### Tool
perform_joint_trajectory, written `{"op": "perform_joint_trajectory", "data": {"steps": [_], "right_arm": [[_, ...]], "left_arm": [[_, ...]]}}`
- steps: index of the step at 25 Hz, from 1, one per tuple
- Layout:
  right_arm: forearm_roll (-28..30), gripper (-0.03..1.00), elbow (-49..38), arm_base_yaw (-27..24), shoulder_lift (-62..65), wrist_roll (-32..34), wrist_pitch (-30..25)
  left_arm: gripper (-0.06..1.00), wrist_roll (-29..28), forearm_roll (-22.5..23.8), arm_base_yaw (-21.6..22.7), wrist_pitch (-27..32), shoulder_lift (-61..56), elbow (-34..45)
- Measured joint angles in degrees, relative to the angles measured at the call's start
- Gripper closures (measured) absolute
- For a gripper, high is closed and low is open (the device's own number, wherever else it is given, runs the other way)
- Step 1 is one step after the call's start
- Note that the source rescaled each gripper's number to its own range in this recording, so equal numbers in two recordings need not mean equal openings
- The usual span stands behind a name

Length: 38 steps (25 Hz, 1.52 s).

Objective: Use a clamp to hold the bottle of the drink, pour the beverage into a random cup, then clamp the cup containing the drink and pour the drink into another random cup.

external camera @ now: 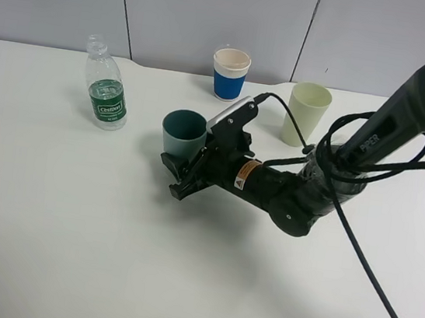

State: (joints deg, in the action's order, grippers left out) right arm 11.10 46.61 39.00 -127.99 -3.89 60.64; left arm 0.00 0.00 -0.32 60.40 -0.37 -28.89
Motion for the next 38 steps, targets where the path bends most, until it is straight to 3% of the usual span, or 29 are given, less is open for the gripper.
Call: {"op": "perform_joint_trajectory", "data": {"steps": [3, 5, 7, 12, 18, 26, 31, 38], "right_arm": [[0.1, 0.26, 0.0, 0.0, 0.6, 0.0, -1.3], [0.1, 0.08, -0.1, 0.0, 1.6, 0.0, -1.6], [0.1, 0.01, -0.1, 0.0, 2.8, 0.0, -2.7], [0.2, -0.03, -0.1, 0.0, 7.2, 1.0, -8.7], [0.3, -0.03, -0.3, 0.0, 18.2, 7.3, -19.9], [0.1, -0.03, -0.3, -1.2, 32.9, 6.5, -32.1], [-1.0, -0.03, -0.3, -7.3, 39.2, 4.8, -39.5], [-0.3, -0.03, -0.3, -19.6, 45.6, 4.6, -46.3]], "left_arm": [[-0.06, 0.0, 0.0, 0.0, 0.0, 0.0, 0.0], [-0.06, 0.0, 0.0, 0.0, 0.0, 0.0, 0.0], [-0.06, 0.0, 0.0, 0.0, 0.0, 0.0, 0.0], [-0.06, 0.0, 0.0, 0.0, 0.0, 0.0, 0.0], [-0.06, 0.0, 0.0, 0.0, 0.0, 0.0, 0.0], [-0.06, 0.0, 0.0, 0.0, 0.0, 0.0, 0.0], [-0.06, 0.0, 0.0, 0.0, 0.0, 0.0, 0.0], [-0.06, 0.0, 0.0, 0.0, 0.0, 0.0, 0.0]]}}
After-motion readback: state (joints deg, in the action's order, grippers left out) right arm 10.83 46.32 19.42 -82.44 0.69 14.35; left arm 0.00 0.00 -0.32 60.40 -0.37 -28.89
